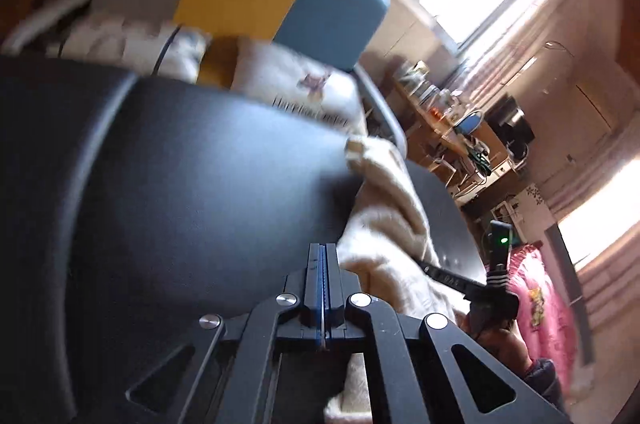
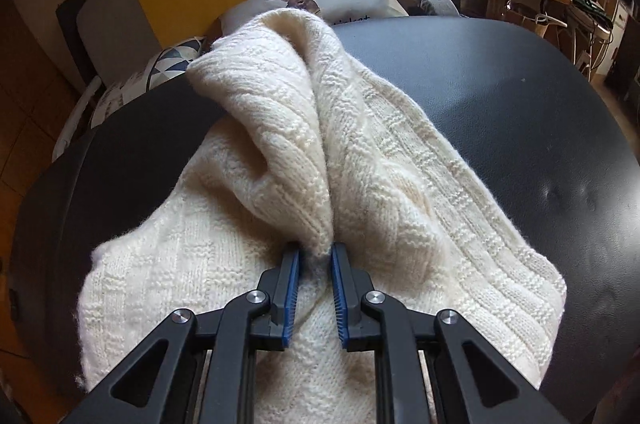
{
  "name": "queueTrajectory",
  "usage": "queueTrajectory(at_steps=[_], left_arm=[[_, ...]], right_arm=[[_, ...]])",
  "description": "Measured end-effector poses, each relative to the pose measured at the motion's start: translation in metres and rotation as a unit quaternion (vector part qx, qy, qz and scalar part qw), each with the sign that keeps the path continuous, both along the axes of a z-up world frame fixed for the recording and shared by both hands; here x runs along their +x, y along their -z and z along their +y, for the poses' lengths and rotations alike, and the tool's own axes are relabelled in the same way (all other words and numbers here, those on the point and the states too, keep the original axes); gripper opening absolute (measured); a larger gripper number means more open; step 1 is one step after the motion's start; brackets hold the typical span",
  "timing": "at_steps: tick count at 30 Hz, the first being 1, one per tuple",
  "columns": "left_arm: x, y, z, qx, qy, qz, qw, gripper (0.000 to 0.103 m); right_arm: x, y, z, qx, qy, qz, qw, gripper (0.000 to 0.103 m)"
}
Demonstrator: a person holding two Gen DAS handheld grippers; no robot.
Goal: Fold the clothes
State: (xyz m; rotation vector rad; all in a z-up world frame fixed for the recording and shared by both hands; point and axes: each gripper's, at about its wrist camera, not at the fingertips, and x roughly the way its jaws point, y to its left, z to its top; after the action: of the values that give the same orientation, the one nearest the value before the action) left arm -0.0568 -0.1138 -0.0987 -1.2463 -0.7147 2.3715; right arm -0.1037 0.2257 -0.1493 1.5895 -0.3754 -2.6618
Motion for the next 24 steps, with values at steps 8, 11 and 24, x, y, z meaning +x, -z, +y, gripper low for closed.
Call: queueTrajectory(at_steps=[8, 11, 24], left_arm=[[0.009, 0.078, 0.038, 0.123, 0.056, -0.095, 0.9863, 0.039], [0.007, 0.085, 0.046, 0.124, 0.043, -0.092, 0.987, 0.059], [-0.007, 0.094, 0.08, 0.044, 0.022, -0.069, 0.9964, 0.006]], right_arm=[[0.006, 0.011, 0.003, -0.013, 0.011, 0.0, 1.0, 0.019], [0.005, 0.011, 0.0, -0.011, 0.011, -0.001, 1.0, 0.019], [0.012, 0.009, 0.014, -0.006, 0.011, 0.013, 1.0, 0.02]])
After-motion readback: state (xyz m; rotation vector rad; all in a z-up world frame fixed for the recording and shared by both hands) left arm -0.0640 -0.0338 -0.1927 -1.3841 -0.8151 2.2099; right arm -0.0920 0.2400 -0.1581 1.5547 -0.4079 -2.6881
